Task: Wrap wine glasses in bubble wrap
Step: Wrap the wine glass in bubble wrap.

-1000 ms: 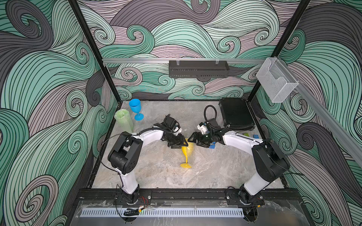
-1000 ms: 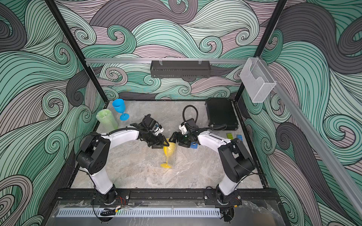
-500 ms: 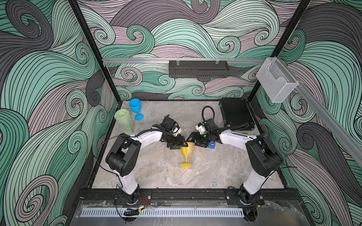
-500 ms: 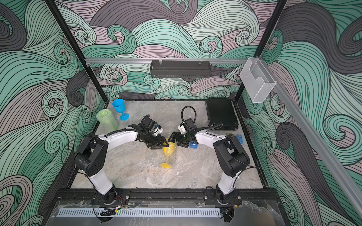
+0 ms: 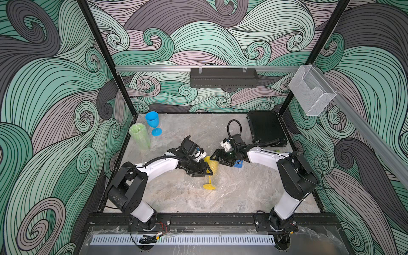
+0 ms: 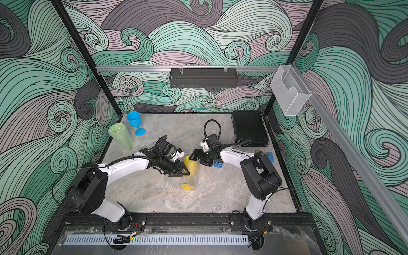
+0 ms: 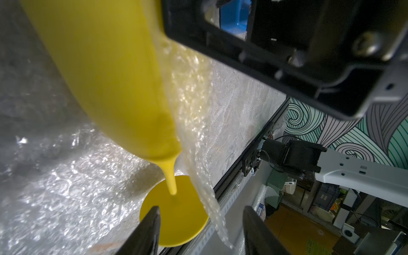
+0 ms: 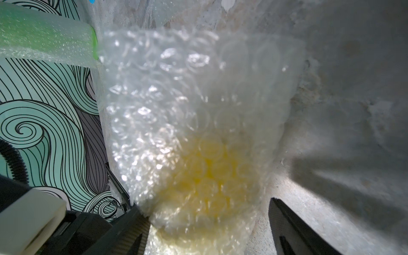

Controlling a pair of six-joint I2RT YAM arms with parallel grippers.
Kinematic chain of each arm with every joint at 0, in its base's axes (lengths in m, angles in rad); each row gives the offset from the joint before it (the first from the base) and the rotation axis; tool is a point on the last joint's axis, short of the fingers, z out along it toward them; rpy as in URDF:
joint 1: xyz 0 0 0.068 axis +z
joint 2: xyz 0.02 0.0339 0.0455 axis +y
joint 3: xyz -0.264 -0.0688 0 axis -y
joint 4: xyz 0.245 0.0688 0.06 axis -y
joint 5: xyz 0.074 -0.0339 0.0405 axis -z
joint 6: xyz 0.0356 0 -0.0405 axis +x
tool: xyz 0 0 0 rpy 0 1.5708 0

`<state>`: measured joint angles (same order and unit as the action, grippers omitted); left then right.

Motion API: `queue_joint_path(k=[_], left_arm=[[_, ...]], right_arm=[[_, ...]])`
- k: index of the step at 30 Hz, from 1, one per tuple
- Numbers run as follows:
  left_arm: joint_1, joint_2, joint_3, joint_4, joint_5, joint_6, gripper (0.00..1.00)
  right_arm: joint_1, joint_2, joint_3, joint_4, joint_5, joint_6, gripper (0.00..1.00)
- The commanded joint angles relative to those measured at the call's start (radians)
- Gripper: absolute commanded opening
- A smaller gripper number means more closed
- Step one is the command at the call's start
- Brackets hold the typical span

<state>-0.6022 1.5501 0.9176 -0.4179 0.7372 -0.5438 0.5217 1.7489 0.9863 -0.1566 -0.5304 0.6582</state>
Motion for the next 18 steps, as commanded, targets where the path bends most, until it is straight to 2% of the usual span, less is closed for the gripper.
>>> queue_joint_path(k=[1, 14, 17, 18], left_arm=[[-0.020, 0.010, 0.004, 0.011, 0.020, 0.004, 0.53], [-0.022, 0.002, -0.041, -0.012, 0.010, 0.034, 0.13], [-0.022, 0.000, -0.030, -0.046, -0.009, 0.052, 0.00], [-0.022, -0.002, -0.032, -0.048, -0.005, 0.052, 0.00]], right_arm=[[0.009, 0.005, -0.015, -0.050, 0.075, -0.012, 0.85], [0.010, 0.024, 0.015, -0.092, 0.066, -0.037, 0.85], [0.011, 0.025, 0.023, -0.109, 0.069, -0.043, 0.85], [0.011, 0.024, 0.025, -0.111, 0.066, -0.041, 0.86]])
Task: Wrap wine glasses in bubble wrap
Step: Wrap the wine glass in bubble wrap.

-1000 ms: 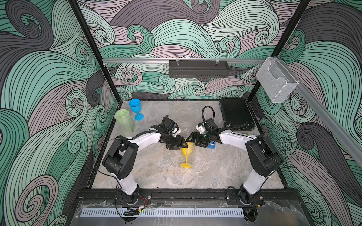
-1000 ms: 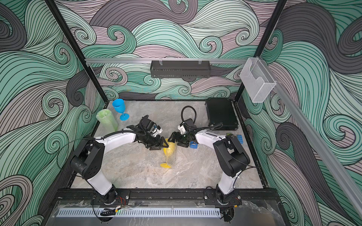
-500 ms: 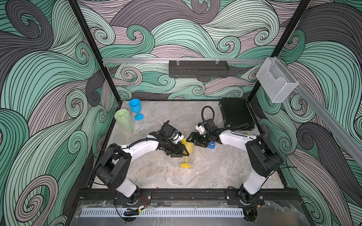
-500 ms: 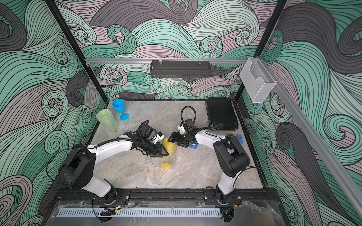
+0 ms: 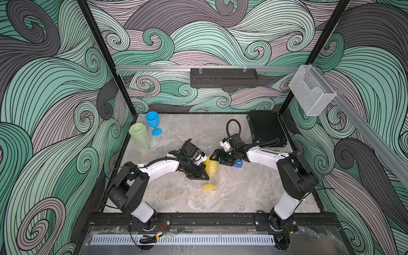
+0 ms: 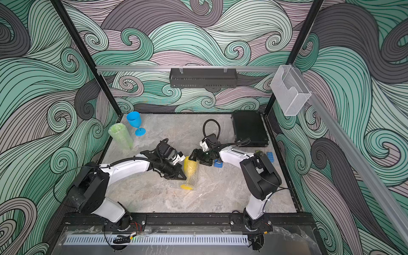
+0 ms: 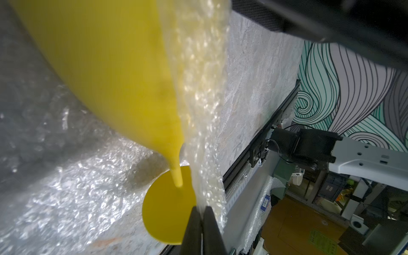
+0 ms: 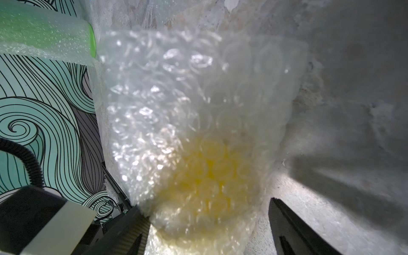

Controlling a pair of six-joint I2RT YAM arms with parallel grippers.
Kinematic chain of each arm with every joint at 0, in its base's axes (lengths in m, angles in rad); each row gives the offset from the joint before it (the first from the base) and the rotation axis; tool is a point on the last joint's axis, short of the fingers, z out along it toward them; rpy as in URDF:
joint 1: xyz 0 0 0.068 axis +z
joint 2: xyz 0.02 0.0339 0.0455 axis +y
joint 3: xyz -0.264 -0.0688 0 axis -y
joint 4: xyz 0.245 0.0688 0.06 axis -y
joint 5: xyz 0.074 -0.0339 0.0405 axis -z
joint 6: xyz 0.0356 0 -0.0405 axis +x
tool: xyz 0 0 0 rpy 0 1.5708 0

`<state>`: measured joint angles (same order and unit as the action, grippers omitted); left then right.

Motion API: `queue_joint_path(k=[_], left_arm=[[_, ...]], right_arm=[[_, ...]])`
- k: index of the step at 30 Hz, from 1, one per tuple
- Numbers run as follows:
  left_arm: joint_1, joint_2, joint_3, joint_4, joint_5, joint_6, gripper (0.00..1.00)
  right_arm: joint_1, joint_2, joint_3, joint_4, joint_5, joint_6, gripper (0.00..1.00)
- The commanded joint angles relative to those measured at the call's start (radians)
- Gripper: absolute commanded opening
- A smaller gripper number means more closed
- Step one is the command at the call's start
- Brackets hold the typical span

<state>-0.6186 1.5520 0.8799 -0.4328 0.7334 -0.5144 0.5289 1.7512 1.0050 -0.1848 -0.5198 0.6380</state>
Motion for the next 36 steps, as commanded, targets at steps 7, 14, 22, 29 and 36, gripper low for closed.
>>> queue_joint_path(k=[7, 14, 22, 29, 36], left_arm=[[-0.004, -0.001, -0.024, -0.026, -0.004, 0.018, 0.00], [-0.004, -0.011, -0.050, -0.011, 0.002, 0.009, 0.20], [0.069, -0.152, 0.017, -0.108, -0.078, 0.087, 0.41], [0.233, -0.192, 0.001, -0.121, -0.305, 0.161, 0.49], [0.332, -0.072, 0.014, -0.109, -0.385, 0.134, 0.57]], right_arm=[[0.005, 0.020, 0.013, -0.100, 0.056, -0.029, 0.85], [0.011, 0.021, 0.017, -0.095, 0.055, -0.023, 0.85], [0.024, 0.023, 0.025, -0.100, 0.063, -0.030, 0.85], [0.030, 0.014, 0.023, -0.104, 0.067, -0.034, 0.86], [0.035, -0.006, 0.011, -0.090, 0.066, -0.028, 0.86]])
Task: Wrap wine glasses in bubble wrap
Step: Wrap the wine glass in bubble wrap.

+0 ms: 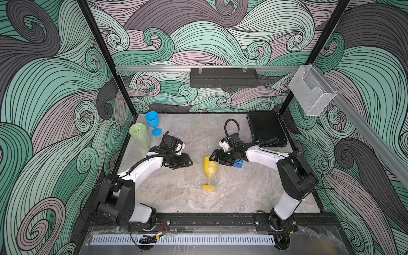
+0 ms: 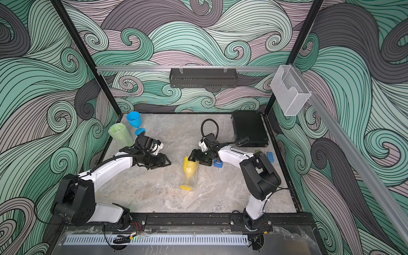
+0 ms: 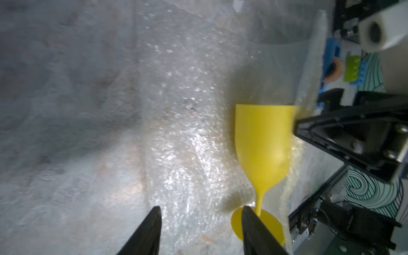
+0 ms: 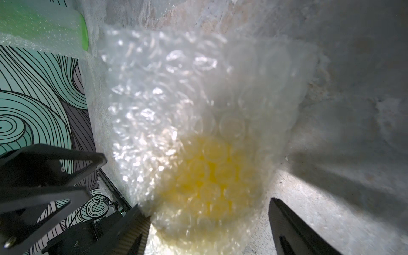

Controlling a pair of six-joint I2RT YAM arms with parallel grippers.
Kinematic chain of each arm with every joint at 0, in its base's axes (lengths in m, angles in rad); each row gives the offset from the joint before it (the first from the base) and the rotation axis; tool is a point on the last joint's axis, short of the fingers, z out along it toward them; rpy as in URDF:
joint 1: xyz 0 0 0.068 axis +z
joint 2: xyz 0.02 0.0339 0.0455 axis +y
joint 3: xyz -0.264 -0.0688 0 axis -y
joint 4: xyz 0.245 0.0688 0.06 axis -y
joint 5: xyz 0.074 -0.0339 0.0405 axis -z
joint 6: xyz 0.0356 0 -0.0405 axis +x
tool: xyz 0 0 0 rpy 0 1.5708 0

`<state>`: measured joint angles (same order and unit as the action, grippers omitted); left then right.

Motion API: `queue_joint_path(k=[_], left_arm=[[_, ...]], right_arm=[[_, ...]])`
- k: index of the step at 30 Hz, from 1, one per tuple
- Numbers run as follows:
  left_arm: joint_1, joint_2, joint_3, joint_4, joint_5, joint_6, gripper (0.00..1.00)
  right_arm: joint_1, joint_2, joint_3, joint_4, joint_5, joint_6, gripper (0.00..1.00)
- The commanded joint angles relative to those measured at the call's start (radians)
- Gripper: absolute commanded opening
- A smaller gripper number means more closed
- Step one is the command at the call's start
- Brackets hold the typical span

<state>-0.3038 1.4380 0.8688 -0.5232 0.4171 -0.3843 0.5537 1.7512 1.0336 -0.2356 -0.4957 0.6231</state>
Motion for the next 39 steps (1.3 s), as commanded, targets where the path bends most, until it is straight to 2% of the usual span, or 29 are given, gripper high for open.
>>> queue_joint_path(k=[1, 9, 11, 18, 25, 29, 33, 39], left_arm=[[0.020, 0.064, 0.027, -0.013, -0.059, -0.001, 0.57], [0.025, 0.230, 0.091, 0.033, 0.104, -0.020, 0.53], [0.037, 0.269, 0.099, 0.034, 0.133, -0.039, 0.47], [0.067, 0.322, 0.126, 0.025, 0.136, -0.053, 0.44], [0.067, 0.300, 0.150, 0.016, 0.143, -0.062, 0.22], [0.067, 0.299, 0.150, 0.020, 0.159, -0.074, 0.06], [0.068, 0.297, 0.147, 0.021, 0.173, -0.086, 0.00], [0.067, 0.268, 0.154, 0.024, 0.206, -0.105, 0.00]], right_arm=[[0.010, -0.006, -0.015, -0.045, 0.042, -0.018, 0.86], [0.009, 0.013, -0.005, -0.054, 0.038, -0.021, 0.86], [0.011, 0.013, -0.009, -0.041, 0.034, -0.015, 0.86], [0.011, -0.002, -0.023, -0.026, 0.037, -0.017, 0.86], [0.008, 0.012, -0.027, -0.022, 0.037, -0.021, 0.86], [0.006, 0.020, -0.017, -0.038, 0.034, -0.026, 0.86], [0.007, 0.011, -0.032, -0.007, 0.034, -0.014, 0.86], [0.008, 0.006, -0.031, -0.014, 0.037, -0.017, 0.86]])
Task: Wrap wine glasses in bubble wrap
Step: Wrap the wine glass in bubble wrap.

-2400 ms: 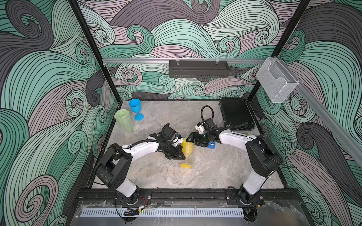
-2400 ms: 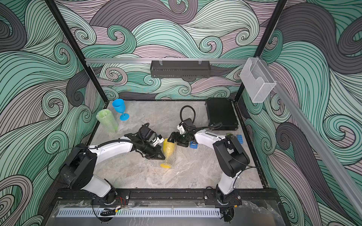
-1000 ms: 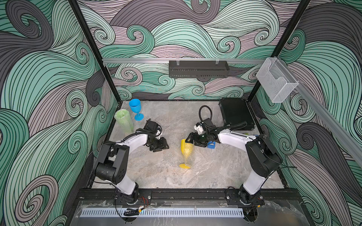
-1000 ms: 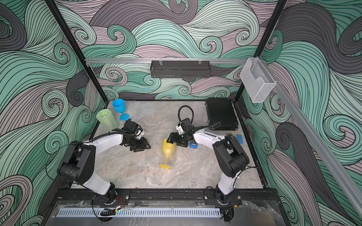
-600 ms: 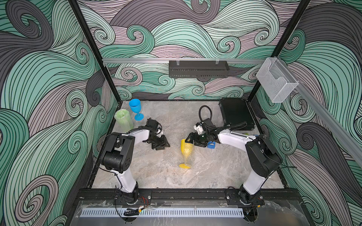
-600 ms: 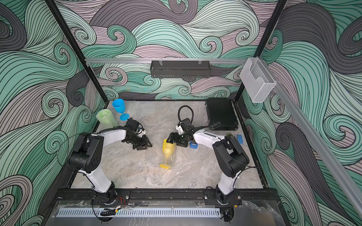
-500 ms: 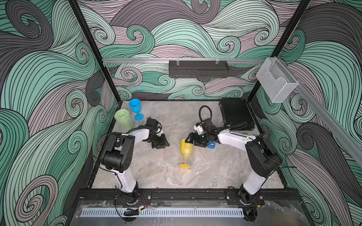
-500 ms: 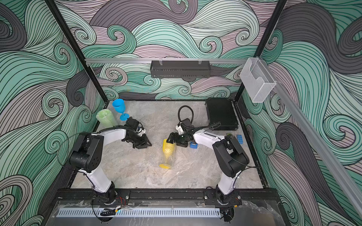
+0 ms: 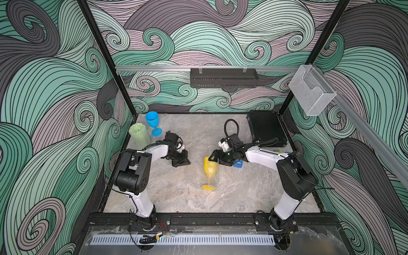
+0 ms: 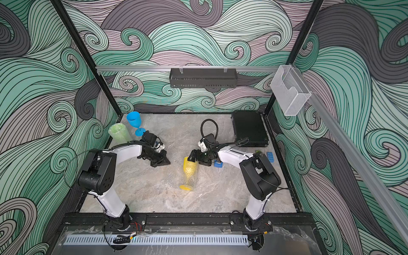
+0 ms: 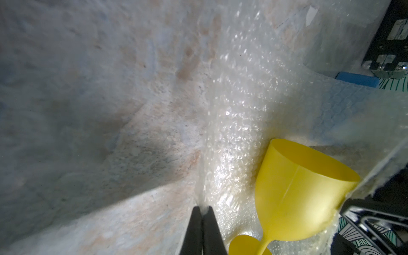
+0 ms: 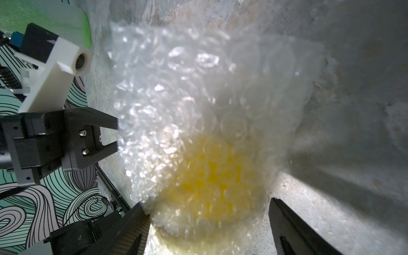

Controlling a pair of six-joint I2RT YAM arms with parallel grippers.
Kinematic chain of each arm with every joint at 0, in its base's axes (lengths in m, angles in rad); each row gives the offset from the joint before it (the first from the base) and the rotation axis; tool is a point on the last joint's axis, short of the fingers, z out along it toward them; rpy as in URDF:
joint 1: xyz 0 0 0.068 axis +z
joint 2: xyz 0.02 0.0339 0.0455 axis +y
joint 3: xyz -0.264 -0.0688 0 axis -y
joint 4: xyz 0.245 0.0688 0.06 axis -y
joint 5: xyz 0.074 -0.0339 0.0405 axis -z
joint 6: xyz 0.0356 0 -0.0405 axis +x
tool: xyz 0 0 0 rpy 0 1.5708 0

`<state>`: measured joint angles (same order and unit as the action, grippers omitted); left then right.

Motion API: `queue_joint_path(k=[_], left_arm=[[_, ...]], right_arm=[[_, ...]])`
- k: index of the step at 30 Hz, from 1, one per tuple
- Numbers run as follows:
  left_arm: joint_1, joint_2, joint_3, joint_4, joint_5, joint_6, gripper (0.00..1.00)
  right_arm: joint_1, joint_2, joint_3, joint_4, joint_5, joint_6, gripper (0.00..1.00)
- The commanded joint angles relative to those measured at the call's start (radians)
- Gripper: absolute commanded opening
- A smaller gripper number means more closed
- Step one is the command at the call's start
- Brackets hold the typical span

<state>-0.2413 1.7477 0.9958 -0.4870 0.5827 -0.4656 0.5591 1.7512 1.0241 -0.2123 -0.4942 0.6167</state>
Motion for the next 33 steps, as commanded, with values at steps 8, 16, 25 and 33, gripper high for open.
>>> queue_joint_path(k=[8, 16, 25, 33], left_arm=[[-0.027, -0.106, 0.003, 0.085, 0.172, -0.115, 0.00], [-0.092, -0.116, 0.024, 0.159, 0.250, -0.207, 0.00], [-0.145, -0.108, 0.039, 0.221, 0.305, -0.306, 0.00], [-0.213, -0.073, 0.037, 0.254, 0.320, -0.341, 0.00]], right_arm=[[0.004, 0.011, -0.024, -0.039, 0.032, -0.002, 0.86], [0.006, 0.023, -0.023, -0.048, 0.036, 0.013, 0.86], [0.027, 0.015, -0.044, -0.031, 0.087, 0.044, 0.86], [0.037, 0.025, -0.049, -0.022, 0.100, 0.064, 0.86]])
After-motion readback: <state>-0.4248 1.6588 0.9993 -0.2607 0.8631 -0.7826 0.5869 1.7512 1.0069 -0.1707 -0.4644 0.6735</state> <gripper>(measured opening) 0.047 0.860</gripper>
